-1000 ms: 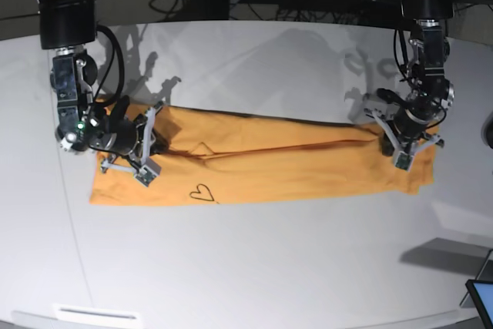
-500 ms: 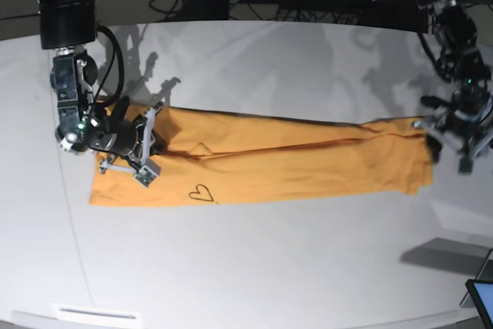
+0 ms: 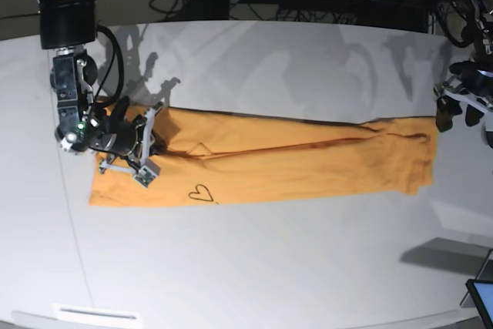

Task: Fold the T-shirt properly
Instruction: 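Release the left gripper and move it to the strip's other end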

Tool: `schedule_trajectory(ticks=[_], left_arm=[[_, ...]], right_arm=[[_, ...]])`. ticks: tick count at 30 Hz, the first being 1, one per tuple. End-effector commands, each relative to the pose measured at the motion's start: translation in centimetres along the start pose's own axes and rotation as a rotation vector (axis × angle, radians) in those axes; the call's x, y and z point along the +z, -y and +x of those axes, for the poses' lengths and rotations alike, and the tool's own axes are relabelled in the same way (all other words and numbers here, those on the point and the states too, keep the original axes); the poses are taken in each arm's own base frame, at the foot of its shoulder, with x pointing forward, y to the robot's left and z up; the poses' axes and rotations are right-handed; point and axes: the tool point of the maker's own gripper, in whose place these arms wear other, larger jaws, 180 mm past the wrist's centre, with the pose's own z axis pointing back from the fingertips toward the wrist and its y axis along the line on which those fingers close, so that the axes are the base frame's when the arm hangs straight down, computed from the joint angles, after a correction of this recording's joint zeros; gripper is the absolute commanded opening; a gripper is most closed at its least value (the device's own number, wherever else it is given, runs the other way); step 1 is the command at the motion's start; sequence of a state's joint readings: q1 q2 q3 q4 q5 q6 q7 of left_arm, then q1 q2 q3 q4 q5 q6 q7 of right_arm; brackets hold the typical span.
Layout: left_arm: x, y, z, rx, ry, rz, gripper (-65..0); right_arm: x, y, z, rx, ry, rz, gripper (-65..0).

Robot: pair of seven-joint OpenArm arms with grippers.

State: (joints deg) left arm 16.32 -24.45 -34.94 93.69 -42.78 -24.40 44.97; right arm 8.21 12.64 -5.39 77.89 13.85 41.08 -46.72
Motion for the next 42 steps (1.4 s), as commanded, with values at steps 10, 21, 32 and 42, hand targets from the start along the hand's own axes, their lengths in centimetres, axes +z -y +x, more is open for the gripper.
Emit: schedule_trajectory(ticks=[10,21,32,42], left_arm=[[0.7,-6.0,-0.4,0.175,0.056,-0.033,-18.8],[-1.1,-8.3,1.4,0.104,0.040,-0.003,-19.1],[-6.5,-4.3,-0.1,0.093,-0.070,-0.093,-19.3],[-8.4,-2.5,-2.5,0.133,-0.080,-0.140,-19.3]], right_arm=[[0.7,1.6,-5.2,0.022,-0.216,-0.071,-64.7],[0.7,1.5,-5.2,0.021,-0.215,-0.068,-64.7],[0.7,1.3,-5.8,0.019,-0.226,-0.065,-64.7],[0.8,1.3,-5.8,0.019,-0.227,-0.066,-64.7]])
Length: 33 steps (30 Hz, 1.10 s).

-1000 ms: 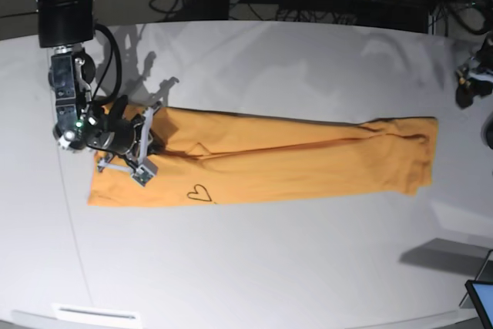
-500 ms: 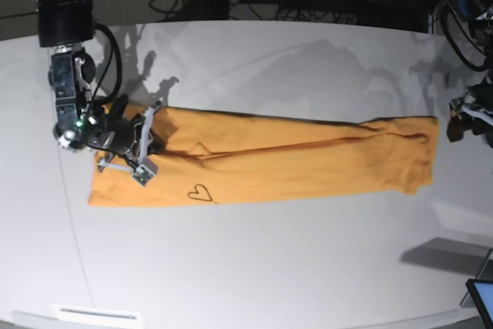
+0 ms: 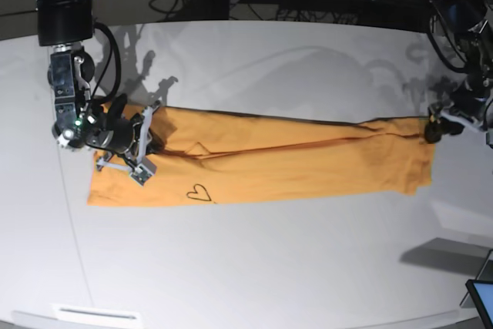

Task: Fold the T-shirt properly
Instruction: 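Release the left gripper and move it to the strip's other end, then grasp the strip end with the left gripper and lift it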

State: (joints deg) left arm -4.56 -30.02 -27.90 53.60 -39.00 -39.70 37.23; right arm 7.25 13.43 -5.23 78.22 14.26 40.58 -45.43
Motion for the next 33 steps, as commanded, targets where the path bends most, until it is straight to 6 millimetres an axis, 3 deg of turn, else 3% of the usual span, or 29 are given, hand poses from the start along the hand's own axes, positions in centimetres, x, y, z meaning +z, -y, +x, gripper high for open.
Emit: schedule_trajectory(ticks=[1,22,26,33], left_arm=[[0.4,-0.7,1.1,-0.023,0.012,0.011,-19.3],[-1.6,1.4,-0.7,0.058,-0.013,-0.036,-19.0],[-2.0,1.7,-0.2,0.066,-0.002,-0.044,-19.0],[-2.8,2.3,-1.3,0.098,-0.023,-0.058,-19.0]], right_arm=[[0.6,1.3,-5.4,0.032,-0.238,-0.062,-64.7],[0.6,1.3,-5.4,0.034,-0.239,-0.062,-64.7],[0.6,1.3,-5.4,0.033,-0.240,-0.061,-64.7],[0.6,1.3,-5.4,0.033,-0.240,-0.061,-64.7]])
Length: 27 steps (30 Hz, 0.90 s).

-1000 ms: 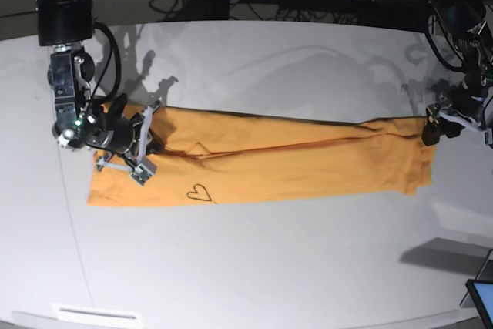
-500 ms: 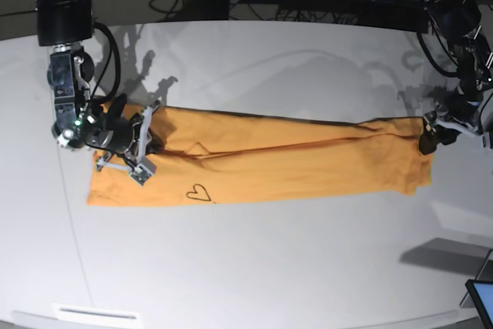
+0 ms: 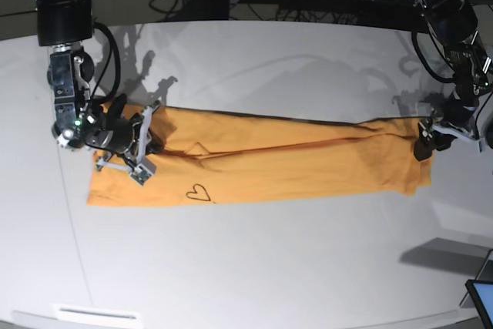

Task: Fold the T-shirt properly
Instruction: 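Grasp the strip end with the left gripper and lift it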

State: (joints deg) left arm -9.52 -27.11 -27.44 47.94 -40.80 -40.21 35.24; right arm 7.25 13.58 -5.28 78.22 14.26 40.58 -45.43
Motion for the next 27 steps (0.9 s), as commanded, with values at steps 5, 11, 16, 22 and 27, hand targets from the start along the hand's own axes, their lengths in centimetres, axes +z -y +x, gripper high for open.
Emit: schedule_trajectory(ticks=[5,11,16,22,27], left_arm=[[-1.0,1.4,-3.2,-0.039,-0.128,-0.020,-19.0],[-1.8,2.7,-4.4,-0.046,-0.156,-0.051,-20.0],[-1.8,2.7,-4.3,-0.050,-0.152,-0.051,-37.5],[-1.7,2.6,-4.2,-0.053,-0.152,-0.049,-65.0],[-1.4,2.3,-3.1,-0.071,-0.134,-0.041,-65.0]], right_arm=[[0.5,1.2,-5.4,0.031,-0.238,-0.060,-64.7],[0.5,1.2,-5.4,0.031,-0.238,-0.060,-64.7],[0.5,1.2,-5.4,0.031,-0.238,-0.060,-64.7],[0.5,1.3,-5.3,0.032,-0.237,-0.061,-64.7],[0.5,1.2,-5.4,0.031,-0.238,-0.060,-64.7]])
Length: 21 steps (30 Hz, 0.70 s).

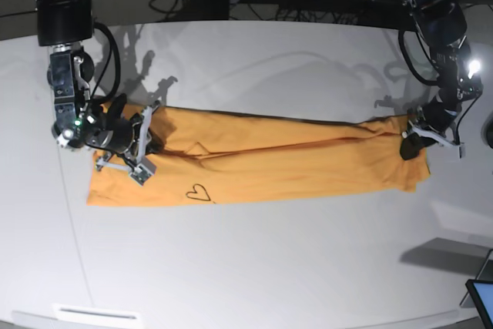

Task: Fold the T-shirt properly
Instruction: 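Grasp the strip end with the left gripper and lift it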

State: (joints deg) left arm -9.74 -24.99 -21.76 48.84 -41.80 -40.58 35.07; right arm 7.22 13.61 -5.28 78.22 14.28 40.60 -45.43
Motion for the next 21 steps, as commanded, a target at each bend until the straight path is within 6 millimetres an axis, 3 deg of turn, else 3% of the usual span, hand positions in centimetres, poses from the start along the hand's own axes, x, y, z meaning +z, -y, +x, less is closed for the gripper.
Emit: schedule_trajectory(ticks=[1,4,7,21], left_arm=[[0.7,-1.1,-0.5,-0.047,-0.065,0.042,-65.0],[1.7,-1.1,2.1,-0.083,-0.002,0.056,-65.0],[2.9,-1.6,3.2,-0.142,-0.018,0.077,-65.0],[4.6,3.8,9.2,-0.385,0.084,0.033,-65.0]], right_arm=[[0.5,1.2,-5.3,0.031,-0.238,-0.060,-64.7],[0.5,1.2,-5.4,0.031,-0.239,-0.059,-64.7],[0.5,1.2,-5.4,0.031,-0.239,-0.059,-64.7],[0.4,0.8,-5.5,0.027,-0.238,-0.052,-64.7]])
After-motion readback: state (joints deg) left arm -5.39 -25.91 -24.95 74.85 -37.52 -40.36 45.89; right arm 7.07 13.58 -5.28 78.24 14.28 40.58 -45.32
